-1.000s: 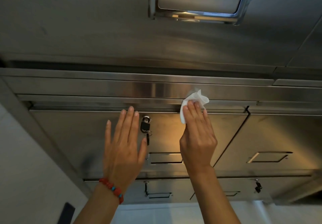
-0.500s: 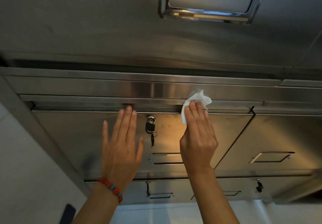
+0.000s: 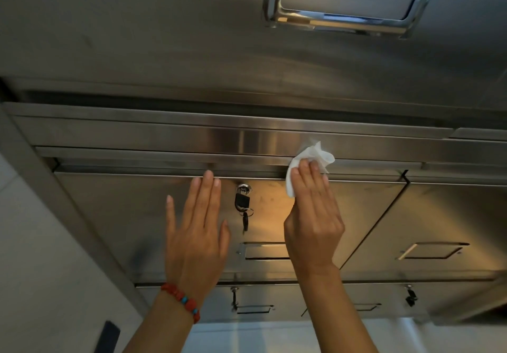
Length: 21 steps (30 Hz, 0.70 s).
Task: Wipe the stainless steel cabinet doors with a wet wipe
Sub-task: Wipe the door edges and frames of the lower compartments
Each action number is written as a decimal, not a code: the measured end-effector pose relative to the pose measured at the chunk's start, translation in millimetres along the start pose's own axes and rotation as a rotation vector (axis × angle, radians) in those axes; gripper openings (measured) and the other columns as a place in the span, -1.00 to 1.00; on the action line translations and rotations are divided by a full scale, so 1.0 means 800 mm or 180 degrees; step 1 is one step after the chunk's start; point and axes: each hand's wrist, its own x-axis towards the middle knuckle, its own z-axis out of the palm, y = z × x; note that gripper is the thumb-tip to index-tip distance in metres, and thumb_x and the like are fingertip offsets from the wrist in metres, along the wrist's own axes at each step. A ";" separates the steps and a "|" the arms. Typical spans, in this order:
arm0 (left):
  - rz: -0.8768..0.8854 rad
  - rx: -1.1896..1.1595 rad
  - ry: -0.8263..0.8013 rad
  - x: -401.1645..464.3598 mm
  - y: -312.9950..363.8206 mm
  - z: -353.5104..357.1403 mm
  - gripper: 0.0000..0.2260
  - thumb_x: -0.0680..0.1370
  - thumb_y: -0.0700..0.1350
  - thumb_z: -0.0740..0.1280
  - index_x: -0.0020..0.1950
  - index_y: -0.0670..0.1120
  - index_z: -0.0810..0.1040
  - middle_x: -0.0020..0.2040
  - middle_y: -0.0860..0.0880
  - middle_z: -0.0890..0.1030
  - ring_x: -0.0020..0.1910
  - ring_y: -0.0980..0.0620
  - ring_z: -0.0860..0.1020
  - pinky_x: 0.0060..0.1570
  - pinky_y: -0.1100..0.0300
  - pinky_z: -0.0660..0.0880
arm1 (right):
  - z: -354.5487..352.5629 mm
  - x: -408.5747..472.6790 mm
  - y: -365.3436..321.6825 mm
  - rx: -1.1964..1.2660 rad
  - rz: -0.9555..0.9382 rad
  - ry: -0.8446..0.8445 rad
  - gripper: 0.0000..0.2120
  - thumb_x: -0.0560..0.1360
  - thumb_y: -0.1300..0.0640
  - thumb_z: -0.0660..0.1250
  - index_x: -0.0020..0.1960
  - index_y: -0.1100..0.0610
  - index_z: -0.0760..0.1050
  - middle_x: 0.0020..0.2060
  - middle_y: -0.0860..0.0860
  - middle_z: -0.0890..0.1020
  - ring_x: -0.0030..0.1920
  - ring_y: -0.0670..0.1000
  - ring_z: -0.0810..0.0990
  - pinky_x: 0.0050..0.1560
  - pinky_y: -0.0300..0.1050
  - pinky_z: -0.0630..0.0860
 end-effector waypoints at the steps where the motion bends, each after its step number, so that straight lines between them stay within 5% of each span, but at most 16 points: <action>1: 0.0001 0.0007 0.0012 0.000 0.001 0.001 -0.47 0.52 -0.06 0.07 0.47 -0.20 0.11 0.47 -0.15 0.17 0.51 0.07 -0.11 0.34 -0.28 0.06 | -0.001 0.001 0.002 0.0016 -0.0068 -0.0027 -0.77 0.52 0.36 0.25 0.16 0.33 0.54 0.15 0.22 0.58 0.21 0.15 0.53 0.24 0.08 0.46; 11: 0.0057 0.0237 0.0158 -0.003 0.001 0.002 -0.50 0.53 -0.07 0.08 0.43 -0.25 0.25 0.44 -0.19 0.27 0.42 -0.15 0.26 0.29 -0.35 0.19 | 0.002 -0.002 -0.001 -0.0026 0.0171 0.0069 -0.73 0.44 0.46 0.34 0.14 0.36 0.55 0.13 0.24 0.58 0.21 0.19 0.53 0.22 0.10 0.47; 15: 0.0043 0.0242 0.0189 -0.003 -0.001 0.004 -0.50 0.52 -0.08 0.09 0.43 -0.24 0.24 0.45 -0.19 0.27 0.42 -0.15 0.26 0.30 -0.34 0.17 | 0.003 0.001 -0.003 0.0020 -0.0138 0.0007 -0.78 0.57 0.34 0.19 0.15 0.32 0.55 0.14 0.21 0.58 0.21 0.15 0.54 0.25 0.05 0.45; 21: 0.0097 0.0210 0.0238 -0.004 -0.004 0.006 -0.51 0.53 -0.09 0.10 0.44 -0.23 0.24 0.46 -0.17 0.26 0.44 -0.11 0.24 0.32 -0.32 0.17 | 0.001 -0.003 0.009 -0.0075 0.0163 0.0134 -0.78 0.52 0.40 0.26 0.14 0.37 0.55 0.14 0.24 0.57 0.22 0.18 0.52 0.20 0.11 0.49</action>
